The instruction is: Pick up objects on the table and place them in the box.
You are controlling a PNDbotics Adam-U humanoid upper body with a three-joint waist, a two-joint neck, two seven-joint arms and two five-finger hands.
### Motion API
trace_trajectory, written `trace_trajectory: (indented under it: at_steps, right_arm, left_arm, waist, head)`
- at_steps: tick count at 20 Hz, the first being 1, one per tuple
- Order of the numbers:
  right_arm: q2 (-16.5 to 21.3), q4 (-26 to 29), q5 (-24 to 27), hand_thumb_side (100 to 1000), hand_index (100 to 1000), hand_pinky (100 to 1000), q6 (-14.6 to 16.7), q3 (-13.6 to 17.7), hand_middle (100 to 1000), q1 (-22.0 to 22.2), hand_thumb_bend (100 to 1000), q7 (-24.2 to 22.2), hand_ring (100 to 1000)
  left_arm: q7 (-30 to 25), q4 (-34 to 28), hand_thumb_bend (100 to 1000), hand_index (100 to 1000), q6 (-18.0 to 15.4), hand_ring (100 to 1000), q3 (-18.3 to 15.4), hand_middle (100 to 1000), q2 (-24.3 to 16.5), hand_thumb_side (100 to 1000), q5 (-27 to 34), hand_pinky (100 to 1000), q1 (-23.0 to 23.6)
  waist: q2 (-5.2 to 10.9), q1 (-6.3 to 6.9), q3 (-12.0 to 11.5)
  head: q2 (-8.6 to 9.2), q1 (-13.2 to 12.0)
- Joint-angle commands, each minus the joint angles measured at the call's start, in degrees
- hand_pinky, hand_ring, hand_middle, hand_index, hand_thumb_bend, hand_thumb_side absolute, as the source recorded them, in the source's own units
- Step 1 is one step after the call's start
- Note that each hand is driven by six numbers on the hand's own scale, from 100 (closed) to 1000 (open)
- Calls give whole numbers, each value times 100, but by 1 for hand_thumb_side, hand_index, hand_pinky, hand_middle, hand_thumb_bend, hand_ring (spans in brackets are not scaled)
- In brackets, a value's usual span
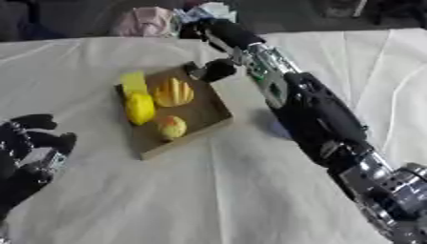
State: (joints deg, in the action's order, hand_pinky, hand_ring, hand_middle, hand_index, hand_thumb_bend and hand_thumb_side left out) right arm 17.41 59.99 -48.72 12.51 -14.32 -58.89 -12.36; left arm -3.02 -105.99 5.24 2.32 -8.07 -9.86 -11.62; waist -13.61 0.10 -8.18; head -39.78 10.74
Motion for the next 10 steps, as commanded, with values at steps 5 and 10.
trace_trajectory:
  at_steps: [5, 10]
  right_arm:
    - [1245, 2245, 1491, 364, 955, 739, -186, -212, 878, 768, 202, -929, 772]
    - [1968, 3720, 2327, 360, 961, 752, -228, -73, 887, 1671, 184, -1321, 783]
  left_arm:
    - [172, -110, 542, 725, 18, 575, -179, 608, -120, 392, -56, 681, 20]
    - [272, -93, 543, 724, 41, 574, -263, 607, -135, 392, -76, 680, 35]
  waist:
    - [83, -84, 208]
    - [83, -92, 335]
  head:
    - [-20, -236]
    - [-23, -332]
